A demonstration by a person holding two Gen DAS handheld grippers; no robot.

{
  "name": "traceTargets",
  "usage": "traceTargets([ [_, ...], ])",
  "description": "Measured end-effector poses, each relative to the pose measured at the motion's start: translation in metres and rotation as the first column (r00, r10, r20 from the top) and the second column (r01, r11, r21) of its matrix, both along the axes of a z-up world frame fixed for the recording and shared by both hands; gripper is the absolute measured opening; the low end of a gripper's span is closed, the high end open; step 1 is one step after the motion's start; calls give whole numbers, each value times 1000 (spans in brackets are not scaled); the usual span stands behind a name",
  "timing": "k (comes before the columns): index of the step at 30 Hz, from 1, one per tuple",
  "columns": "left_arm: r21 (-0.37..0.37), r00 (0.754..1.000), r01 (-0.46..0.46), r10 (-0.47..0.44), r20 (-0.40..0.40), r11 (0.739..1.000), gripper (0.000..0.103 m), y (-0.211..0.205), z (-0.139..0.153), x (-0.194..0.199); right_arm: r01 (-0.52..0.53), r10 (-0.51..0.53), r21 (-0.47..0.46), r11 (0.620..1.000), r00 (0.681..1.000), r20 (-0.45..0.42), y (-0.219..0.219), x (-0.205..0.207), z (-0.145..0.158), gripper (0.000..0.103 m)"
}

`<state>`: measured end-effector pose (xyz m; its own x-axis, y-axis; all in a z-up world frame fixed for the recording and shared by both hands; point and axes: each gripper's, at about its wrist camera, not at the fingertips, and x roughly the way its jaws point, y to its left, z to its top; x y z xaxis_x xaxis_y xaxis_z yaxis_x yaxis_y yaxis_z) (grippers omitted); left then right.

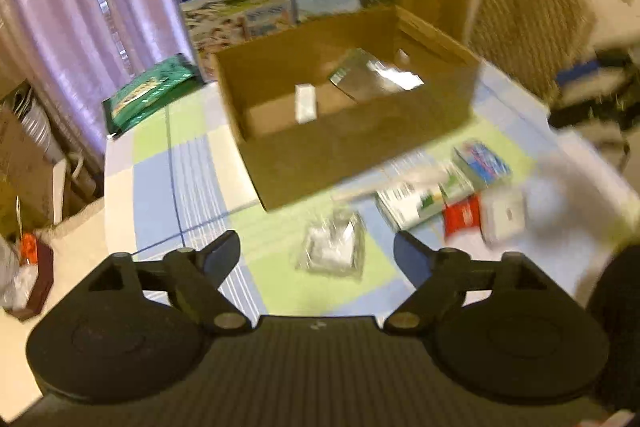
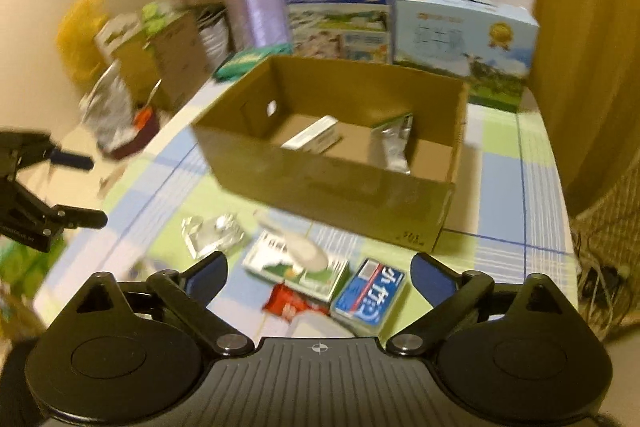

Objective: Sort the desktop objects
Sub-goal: 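Grasp the large white medicine box with the left tool while the right tool grasps the white night light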

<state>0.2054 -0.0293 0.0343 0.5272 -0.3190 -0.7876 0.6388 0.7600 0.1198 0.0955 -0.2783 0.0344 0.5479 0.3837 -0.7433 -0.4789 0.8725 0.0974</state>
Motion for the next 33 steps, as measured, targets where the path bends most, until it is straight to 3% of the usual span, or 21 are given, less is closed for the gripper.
traceTargets([
  [3,85,995,100,-101,3,991,89,-2,-13,-20,-66,68,-66,996,997,24,4,-15,-2,98],
  [5,91,983,182,-184,12,979,94,-2,-20,-32,-110,116,-119,987,992,49,5,-25,-5,99],
  [8,95,955,290,-295,36,952,101,1,-30,-49,-180,201,-209,961,976,84,5,-39,-14,99],
  [13,193,910,403,-414,17,895,101,4,-53,-61,-256,313,-362,896,944,108,6,-54,-39,99],
  [16,263,864,482,-504,17,836,101,4,-67,-66,-298,374,-432,851,922,102,10,-59,-54,99],
  [24,432,714,644,-699,-44,631,101,0,-102,-68,-417,561,-603,680,826,60,19,-70,-97,99],
  [31,464,605,735,-787,-121,494,100,-11,-127,-62,-487,620,-615,620,785,4,22,-65,-128,99],
  [33,464,588,750,-797,-140,471,100,-14,-135,-60,-500,630,-613,612,777,-5,24,-64,-136,99],
])
